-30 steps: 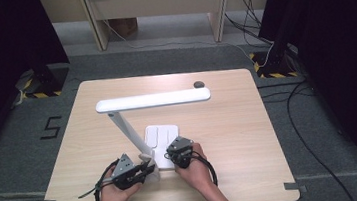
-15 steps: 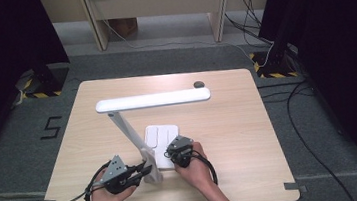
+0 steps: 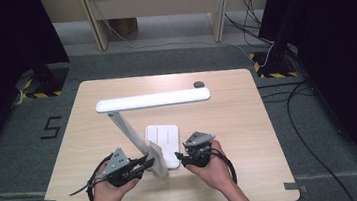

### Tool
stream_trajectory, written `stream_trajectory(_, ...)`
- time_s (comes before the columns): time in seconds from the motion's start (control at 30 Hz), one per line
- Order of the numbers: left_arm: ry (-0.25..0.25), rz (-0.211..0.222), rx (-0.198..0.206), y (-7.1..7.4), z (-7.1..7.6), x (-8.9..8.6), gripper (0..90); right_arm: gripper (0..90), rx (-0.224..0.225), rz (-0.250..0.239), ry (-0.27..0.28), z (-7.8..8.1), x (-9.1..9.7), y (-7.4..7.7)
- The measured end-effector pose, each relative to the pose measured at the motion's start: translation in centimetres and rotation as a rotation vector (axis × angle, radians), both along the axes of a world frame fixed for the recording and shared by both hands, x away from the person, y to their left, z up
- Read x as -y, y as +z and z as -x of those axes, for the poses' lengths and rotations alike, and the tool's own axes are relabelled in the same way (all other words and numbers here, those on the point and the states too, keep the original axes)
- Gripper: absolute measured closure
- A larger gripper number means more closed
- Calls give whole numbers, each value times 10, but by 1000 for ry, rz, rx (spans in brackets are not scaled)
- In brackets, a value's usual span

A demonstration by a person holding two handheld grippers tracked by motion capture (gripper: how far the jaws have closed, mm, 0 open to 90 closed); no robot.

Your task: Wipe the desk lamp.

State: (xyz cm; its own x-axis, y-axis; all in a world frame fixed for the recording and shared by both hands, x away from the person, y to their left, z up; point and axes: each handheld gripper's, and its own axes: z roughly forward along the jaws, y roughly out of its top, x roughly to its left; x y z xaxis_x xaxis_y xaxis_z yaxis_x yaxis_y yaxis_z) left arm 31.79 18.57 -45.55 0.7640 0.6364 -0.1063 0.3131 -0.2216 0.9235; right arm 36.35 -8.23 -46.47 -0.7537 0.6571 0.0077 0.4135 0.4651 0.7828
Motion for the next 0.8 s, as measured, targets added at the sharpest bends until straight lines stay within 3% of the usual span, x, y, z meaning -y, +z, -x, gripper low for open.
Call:
stream_trajectory(0.23,-8,-4,12,6,-4,8,788,424,16,-48,95,32,-14,1)
stream_trajectory(0.4,-19,1,30,11,-5,13,788,399,54,-31,126,37,-31,-1)
stream_trajectory(0.57,-21,16,44,16,-5,17,787,397,88,5,115,35,-41,-4)
stream_trajectory(0.67,-24,21,50,18,-4,17,788,444,97,12,104,33,-41,-8)
stream_trajectory(0.8,-29,24,58,21,-2,17,788,601,105,17,85,32,-39,-9)
